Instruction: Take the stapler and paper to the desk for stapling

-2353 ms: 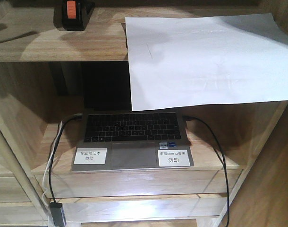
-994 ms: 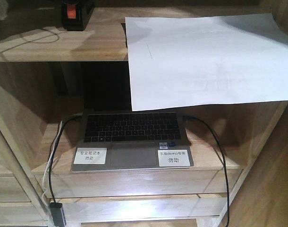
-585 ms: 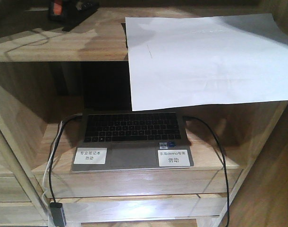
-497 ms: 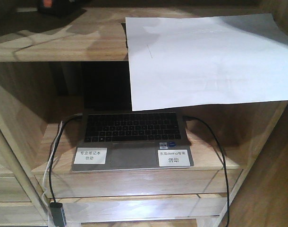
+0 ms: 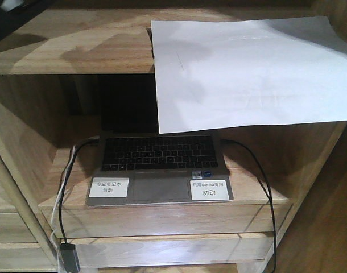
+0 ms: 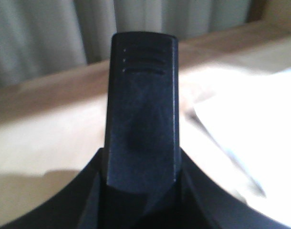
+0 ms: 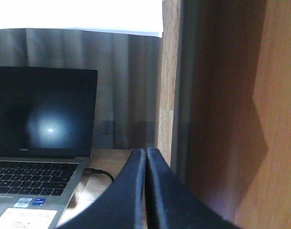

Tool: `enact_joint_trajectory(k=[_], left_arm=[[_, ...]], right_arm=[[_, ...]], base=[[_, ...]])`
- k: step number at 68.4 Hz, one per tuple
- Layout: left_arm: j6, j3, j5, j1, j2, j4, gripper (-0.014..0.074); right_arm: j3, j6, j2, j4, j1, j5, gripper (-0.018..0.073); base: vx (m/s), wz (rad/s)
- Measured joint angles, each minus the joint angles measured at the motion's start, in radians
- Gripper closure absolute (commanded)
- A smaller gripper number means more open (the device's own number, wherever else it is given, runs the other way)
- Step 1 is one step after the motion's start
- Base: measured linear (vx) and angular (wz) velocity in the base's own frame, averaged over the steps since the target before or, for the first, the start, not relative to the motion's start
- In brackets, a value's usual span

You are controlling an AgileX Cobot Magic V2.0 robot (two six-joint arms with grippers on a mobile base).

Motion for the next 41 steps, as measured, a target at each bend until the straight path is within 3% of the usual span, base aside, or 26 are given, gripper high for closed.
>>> enact_joint_trajectory(k=[19, 41], left_arm=[[0.0, 0.396, -0.053, 0.0, -0.384, 0.0, 0.0603], [0.0, 0.748, -0.054, 0.0, -0.822, -0.002, 0.0603]], right_arm=[[0.0, 0.0, 0.0, 0.0, 0.0, 0.0, 0.0569], [0.0, 0.0, 0.0, 0.0, 0.0, 0.0, 0.0569]], base=[[0.0, 0.0], [0.0, 0.0]])
